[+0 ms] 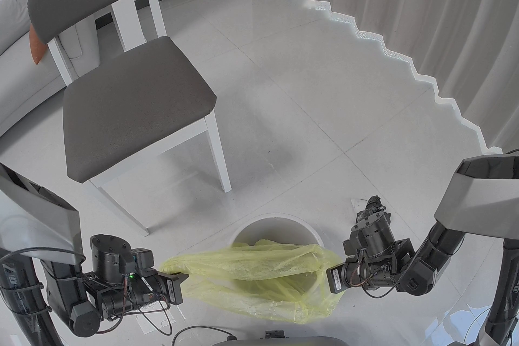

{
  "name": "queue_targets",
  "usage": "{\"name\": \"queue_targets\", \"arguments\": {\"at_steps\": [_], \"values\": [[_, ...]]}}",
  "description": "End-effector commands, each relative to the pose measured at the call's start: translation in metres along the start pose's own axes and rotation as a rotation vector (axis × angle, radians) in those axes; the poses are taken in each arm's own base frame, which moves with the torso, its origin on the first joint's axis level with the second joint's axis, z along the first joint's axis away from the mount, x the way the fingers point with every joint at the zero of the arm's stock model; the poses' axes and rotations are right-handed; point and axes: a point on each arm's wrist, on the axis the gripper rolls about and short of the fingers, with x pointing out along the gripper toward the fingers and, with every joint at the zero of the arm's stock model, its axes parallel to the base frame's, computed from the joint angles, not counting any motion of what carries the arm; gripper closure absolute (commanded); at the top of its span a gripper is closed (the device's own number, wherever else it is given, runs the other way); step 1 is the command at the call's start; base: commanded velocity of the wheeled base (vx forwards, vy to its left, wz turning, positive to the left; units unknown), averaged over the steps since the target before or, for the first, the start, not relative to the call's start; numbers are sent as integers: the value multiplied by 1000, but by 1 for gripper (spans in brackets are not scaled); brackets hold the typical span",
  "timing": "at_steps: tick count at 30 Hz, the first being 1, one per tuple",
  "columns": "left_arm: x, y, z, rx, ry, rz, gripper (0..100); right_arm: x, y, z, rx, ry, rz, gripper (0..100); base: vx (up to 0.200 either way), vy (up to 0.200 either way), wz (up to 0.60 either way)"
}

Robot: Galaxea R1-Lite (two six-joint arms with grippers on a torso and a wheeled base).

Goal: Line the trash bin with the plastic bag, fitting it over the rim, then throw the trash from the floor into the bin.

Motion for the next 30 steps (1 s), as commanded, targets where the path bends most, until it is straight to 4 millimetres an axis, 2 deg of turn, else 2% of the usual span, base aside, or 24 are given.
{"name": "queue_targets", "arguments": {"at_steps": [1,9,16,19,23,30], "values": [[23,4,2,-3,3,3,100,13,-9,-7,14,36,-28,100,0,0,0],[69,13,12,-5,-37,1,100,26,-38,13,72,-13,-79,100,0,0,0],[88,19,29,-9,-91,-22,100,26,-48,33,101,-50,-97,100,0,0,0],[86,16,27,-6,-70,-33,100,20,-49,31,105,-36,-99,100,0,0,0],[78,16,12,-15,-5,-24,100,20,-44,11,86,26,-96,100,0,0,0],[57,5,-6,0,49,-60,100,20,-35,-10,62,84,-88,100,0,0,0]]}}
